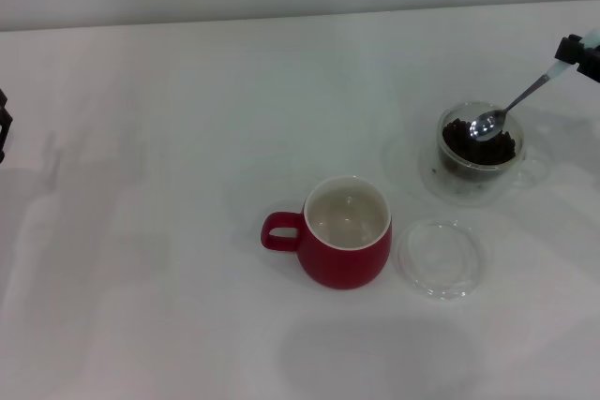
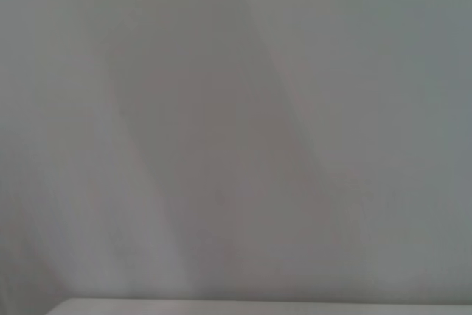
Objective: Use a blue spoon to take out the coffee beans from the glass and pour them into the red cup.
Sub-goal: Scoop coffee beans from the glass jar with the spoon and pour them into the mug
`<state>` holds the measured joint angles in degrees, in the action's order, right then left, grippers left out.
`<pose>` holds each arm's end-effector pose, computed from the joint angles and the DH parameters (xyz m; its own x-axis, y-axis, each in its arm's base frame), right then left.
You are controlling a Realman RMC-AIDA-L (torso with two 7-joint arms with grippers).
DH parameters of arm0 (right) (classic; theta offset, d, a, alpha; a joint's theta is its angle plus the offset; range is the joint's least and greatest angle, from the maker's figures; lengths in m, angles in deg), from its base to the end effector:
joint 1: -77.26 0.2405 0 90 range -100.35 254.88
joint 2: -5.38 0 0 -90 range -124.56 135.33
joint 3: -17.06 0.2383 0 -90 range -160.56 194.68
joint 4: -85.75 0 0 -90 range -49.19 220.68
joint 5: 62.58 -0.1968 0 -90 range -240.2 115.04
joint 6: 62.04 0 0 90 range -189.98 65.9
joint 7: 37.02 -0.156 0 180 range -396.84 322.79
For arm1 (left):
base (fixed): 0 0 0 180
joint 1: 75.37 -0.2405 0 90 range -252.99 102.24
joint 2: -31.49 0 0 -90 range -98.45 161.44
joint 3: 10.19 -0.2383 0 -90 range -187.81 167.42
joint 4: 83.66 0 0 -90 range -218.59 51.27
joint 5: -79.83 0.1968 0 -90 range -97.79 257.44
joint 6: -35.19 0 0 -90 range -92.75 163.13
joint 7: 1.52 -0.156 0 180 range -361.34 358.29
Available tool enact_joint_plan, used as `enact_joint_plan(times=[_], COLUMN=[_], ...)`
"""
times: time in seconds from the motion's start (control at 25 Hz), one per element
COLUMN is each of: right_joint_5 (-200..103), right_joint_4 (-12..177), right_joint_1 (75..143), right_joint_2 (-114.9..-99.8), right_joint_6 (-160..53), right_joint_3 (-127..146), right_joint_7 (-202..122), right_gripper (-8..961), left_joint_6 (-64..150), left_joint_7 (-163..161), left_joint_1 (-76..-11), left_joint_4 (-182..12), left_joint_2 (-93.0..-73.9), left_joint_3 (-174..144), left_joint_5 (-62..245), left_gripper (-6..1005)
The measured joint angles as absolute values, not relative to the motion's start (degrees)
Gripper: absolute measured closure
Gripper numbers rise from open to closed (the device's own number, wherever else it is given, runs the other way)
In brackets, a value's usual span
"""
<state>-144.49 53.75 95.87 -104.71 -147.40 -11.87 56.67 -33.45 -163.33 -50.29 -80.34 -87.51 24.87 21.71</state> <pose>0.3253 0.2989 0.0997 0.4728 -0.3853 -0.7925 -0.8234 -0.5134 -0.2417 -0.3191 0.3187 0.0010 0.6589 0.0215 0.7519 0.7429 -0.1757 -0.6460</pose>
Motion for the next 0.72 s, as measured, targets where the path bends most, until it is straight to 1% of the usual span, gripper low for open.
enact_joint_plan(times=[0.2, 0.28, 0.72], right_joint_5=[-144.49, -144.45, -143.74], right_joint_4=[52.67, 51.22, 50.73], right_joint_1=[95.64, 95.24, 94.95], right_joint_2=[-104.59, -104.91, -105.35], right_joint_6=[-147.46, -147.46, -148.19], right_joint_3=[-11.55, -11.83, -12.75], right_joint_7=[57.24, 57.35, 59.74], right_gripper=[804, 804, 804], left_joint_6=[-32.93, -32.66, -32.57], left_joint_7=[-163.33, -163.33, -163.33], left_joint_1=[-49.96, -49.85, -49.50], left_joint_4=[-80.42, -80.42, -80.40], left_joint_2=[-87.51, -87.51, -87.51], left_joint_3=[24.87, 24.87, 24.87], left_joint_5=[21.47, 21.46, 21.47], left_gripper=[434, 434, 435])
